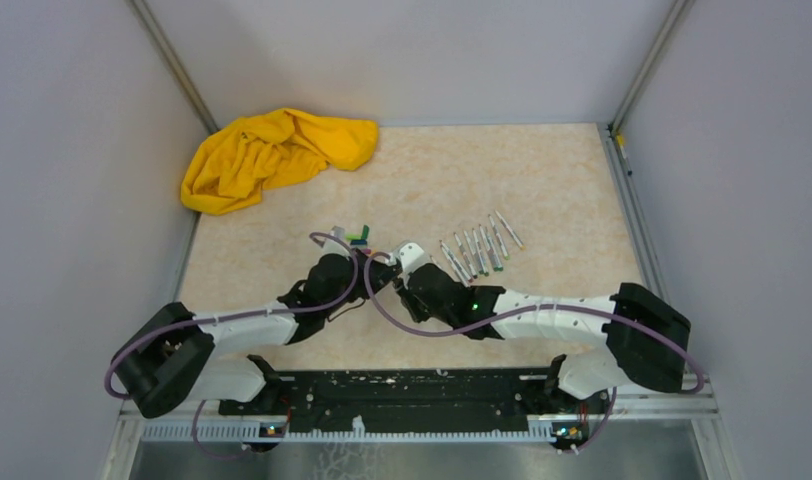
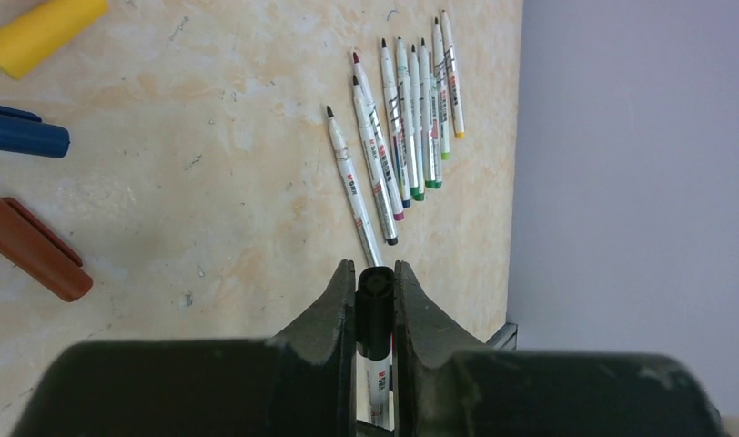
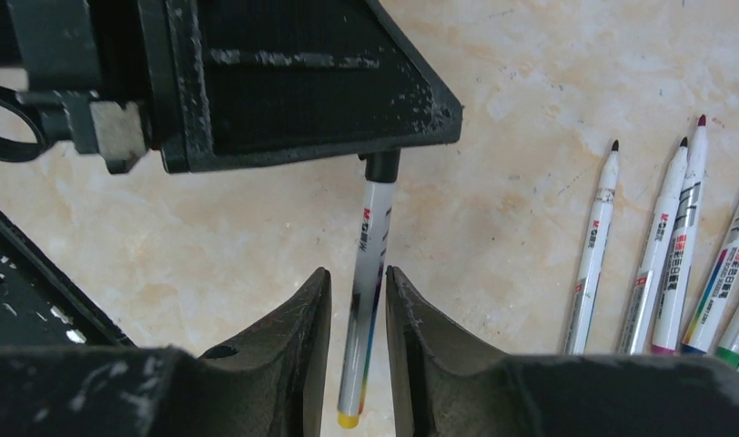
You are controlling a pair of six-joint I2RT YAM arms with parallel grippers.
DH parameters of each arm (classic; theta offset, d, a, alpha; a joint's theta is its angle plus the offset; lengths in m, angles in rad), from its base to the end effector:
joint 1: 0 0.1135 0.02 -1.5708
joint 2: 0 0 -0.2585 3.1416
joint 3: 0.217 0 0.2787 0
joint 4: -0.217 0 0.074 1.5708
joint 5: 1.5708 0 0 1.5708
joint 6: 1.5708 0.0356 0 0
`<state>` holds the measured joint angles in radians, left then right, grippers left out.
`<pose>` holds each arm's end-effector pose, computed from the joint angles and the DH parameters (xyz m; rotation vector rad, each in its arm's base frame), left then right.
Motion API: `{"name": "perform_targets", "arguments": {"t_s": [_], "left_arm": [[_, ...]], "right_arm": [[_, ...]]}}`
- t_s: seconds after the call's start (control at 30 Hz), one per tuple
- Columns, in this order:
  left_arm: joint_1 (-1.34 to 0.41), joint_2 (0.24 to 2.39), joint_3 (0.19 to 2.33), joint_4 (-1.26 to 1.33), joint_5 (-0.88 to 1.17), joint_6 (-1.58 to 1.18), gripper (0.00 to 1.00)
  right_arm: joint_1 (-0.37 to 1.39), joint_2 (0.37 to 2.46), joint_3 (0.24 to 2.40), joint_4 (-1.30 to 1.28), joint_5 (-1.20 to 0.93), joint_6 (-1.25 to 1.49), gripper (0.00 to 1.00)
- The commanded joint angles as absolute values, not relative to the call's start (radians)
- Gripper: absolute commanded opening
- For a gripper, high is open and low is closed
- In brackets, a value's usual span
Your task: Open the pen caps
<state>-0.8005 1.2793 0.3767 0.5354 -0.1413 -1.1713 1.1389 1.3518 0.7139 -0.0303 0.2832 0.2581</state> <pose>0.1870 -0.1856 0.1454 -0.4919 2.0641 -1.1308 0.1359 0.2711 0.1849 -0.8152 2.0931 0.4538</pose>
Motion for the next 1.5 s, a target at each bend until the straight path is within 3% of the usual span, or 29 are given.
{"name": "perform_targets", "arguments": {"t_s": [0.0, 0.17, 0.37, 0.9, 1.3, 1.47], "left_arm": [[-0.804, 1.25, 0.364, 0.591, -0.107, -1.144, 0.0], [-0.804, 1.231, 0.353, 0.6, -0.104, -1.153, 0.0], [-0.804, 1.211, 0.341, 0.622, -0.111, -1.178, 0.0], [-0.551, 1.169, 0.327, 0.598, -0.049, -1.254, 0.0], [-0.524, 1.146, 0.481, 0.182, -0.17, -1.008, 0.0], [-0.525, 1.193, 0.544, 0.051, -0.266, -0.921, 0.11]], "right_arm": [[1.154, 1.366, 0.785, 0.002, 0.29, 0.239, 0.27], [1.154, 1.41, 0.805, -0.025, 0.295, 0.23, 0.23], [1.153, 1.404, 0.773, -0.01, 0.316, 0.233, 0.0], [1.155, 1.25, 0.526, 0.029, 0.319, 0.325, 0.0], [1.097, 1.313, 0.669, -0.099, 0.438, 0.298, 0.0], [1.036, 1.417, 0.729, -0.076, 0.442, 0.272, 0.0]]}}
